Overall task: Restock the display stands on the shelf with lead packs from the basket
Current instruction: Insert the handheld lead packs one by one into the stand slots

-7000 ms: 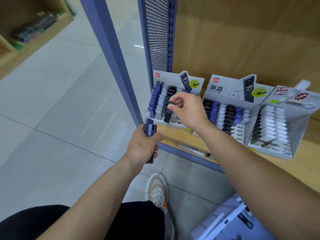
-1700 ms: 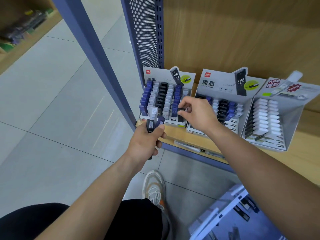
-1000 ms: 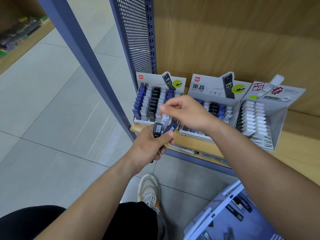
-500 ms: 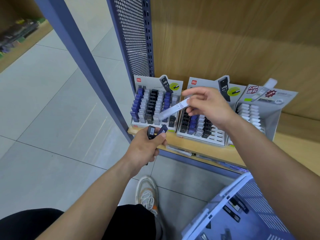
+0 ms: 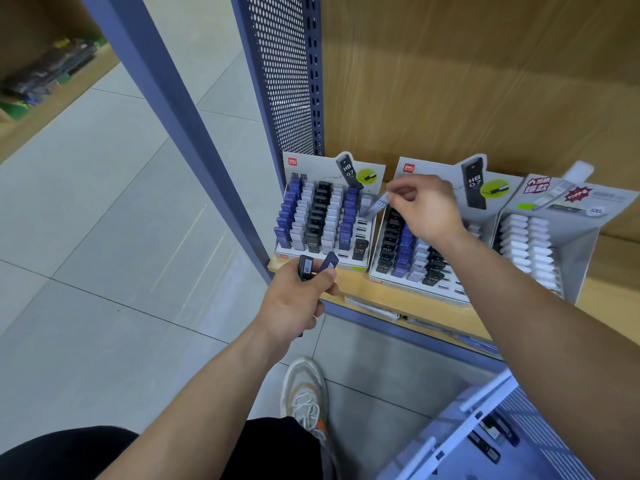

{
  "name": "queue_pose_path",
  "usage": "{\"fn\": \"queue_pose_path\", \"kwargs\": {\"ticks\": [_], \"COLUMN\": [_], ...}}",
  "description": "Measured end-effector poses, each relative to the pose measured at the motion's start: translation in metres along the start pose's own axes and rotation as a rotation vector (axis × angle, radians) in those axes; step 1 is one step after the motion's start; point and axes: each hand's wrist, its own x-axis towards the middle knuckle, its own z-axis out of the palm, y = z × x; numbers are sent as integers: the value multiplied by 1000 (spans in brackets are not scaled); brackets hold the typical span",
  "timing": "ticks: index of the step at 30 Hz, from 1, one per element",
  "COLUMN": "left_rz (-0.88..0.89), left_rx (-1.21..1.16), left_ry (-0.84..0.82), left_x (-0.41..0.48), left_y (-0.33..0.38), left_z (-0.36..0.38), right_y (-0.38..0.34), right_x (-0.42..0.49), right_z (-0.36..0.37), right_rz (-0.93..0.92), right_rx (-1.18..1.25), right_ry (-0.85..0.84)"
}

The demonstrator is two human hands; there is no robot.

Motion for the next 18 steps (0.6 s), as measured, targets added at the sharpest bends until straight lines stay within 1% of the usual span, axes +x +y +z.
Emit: {"fn": "queue_pose_path", "kwargs": {"ticks": [3,9,14,18], "left_rz": [0,-1,-4,-12], "left_rx": [-5,3,4,5], "left_ry": [1,9,12,23], "left_x": [2,5,6,5], "left_y": [1,-1,-2,-1], "left_z": [1,0,-1,0], "right_y": [6,14,17,15], "right_x": [4,4,0,5], "right_z": [8,10,11,18], "right_rz": [38,24,-88,-199], "right_rx": [-22,-39,-170,-236], "right_ry": [-23,-71,-125,-110]}}
